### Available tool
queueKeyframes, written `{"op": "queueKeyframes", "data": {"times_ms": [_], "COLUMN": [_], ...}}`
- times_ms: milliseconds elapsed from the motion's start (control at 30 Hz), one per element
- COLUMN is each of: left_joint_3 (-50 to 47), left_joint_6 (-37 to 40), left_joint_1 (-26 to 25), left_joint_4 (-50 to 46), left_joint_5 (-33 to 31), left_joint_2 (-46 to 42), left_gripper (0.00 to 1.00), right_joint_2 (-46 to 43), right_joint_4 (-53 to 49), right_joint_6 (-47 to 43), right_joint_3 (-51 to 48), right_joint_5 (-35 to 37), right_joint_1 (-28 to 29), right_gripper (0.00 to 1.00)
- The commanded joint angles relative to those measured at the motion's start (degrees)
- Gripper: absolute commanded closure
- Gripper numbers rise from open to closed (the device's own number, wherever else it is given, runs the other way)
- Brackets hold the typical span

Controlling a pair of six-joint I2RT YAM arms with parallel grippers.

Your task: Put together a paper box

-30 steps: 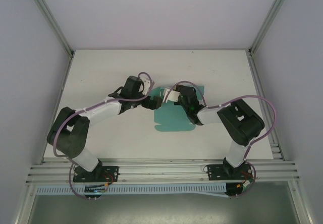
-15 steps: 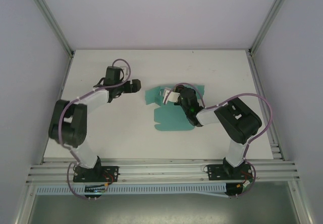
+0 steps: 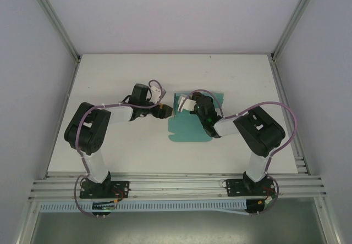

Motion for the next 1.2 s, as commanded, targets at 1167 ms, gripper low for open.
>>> {"op": "queueKeyframes", "data": {"times_ms": [1167], "left_joint_3": [-3.45], "left_joint_6": [0.58], "left_joint_1": [0.92], "left_joint_4": [18.52], "left_joint_5": [4.36], "left_joint_2": [1.1], "left_gripper": [0.27], "right_joint_2": [-0.25], "right_joint_4": [2.89], "right_joint_6": [-0.83], "right_joint_3": [0.86], "right_joint_5": [1.2], "right_joint_1": [-0.19], "right_gripper": [1.0]}}
